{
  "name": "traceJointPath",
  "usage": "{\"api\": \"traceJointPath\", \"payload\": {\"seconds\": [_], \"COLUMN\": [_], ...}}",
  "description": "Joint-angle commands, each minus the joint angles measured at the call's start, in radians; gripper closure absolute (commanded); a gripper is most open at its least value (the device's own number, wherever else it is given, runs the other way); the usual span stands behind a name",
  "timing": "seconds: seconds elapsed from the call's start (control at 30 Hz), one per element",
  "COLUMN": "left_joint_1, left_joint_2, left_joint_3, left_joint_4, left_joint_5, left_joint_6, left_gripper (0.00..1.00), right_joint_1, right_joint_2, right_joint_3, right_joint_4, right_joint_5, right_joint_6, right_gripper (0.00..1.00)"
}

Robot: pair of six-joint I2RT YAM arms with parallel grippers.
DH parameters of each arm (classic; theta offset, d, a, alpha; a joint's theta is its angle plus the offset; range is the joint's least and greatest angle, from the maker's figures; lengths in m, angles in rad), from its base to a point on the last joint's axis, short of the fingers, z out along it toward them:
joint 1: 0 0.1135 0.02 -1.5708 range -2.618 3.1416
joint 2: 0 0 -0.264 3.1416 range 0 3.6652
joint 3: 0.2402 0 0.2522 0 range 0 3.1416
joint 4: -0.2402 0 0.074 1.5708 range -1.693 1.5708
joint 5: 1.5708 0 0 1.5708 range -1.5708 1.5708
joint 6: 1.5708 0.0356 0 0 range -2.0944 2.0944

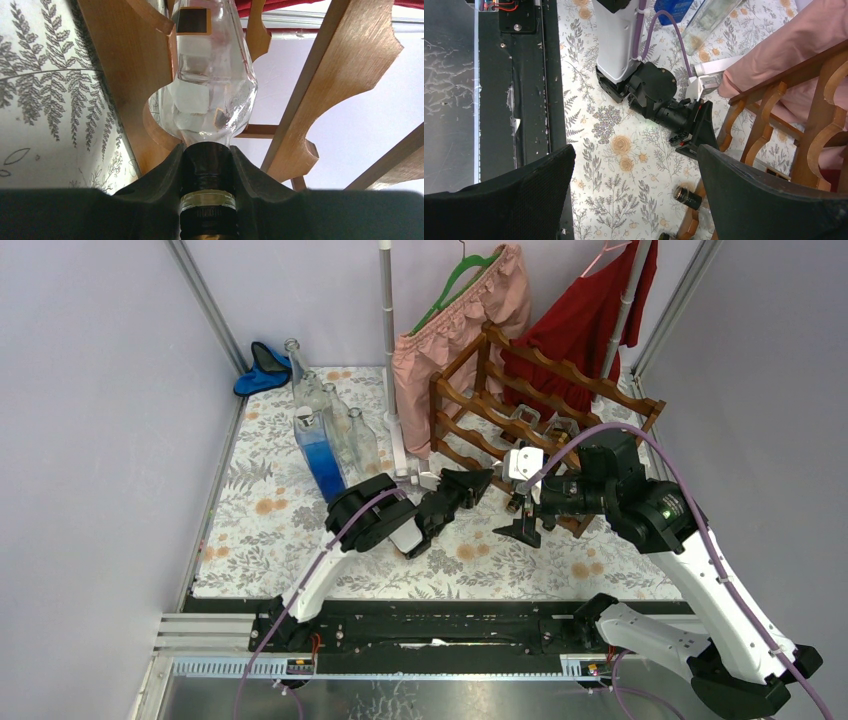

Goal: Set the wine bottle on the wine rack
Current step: Place the wine bottle in the wine rack.

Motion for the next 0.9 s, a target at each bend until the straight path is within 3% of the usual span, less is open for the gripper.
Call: {"api": "traceJointPath", "payload": {"seconds": [0.0,0.87], "left_joint_1": [0.008,0.019], "left_joint_2": [0.004,-0.166], "left_joint_3": [0.071,0.014], "left_joint_4": [0.205,0.209], "left_joint_5": [0.021,0.042], "left_joint_6": [-0.018,0.06], "left_gripper": [1.0,1.0], "right_joint_1": [-0.005,-0.005], "right_joint_2": [-0.011,-0.016], "right_joint_3": [0.003,0.0], "right_joint_4": [0.034,0.031], "right_joint_5": [0.013,0.012], "right_joint_6": [0.014,0.008], "right_gripper": [0.0,0.0]}}
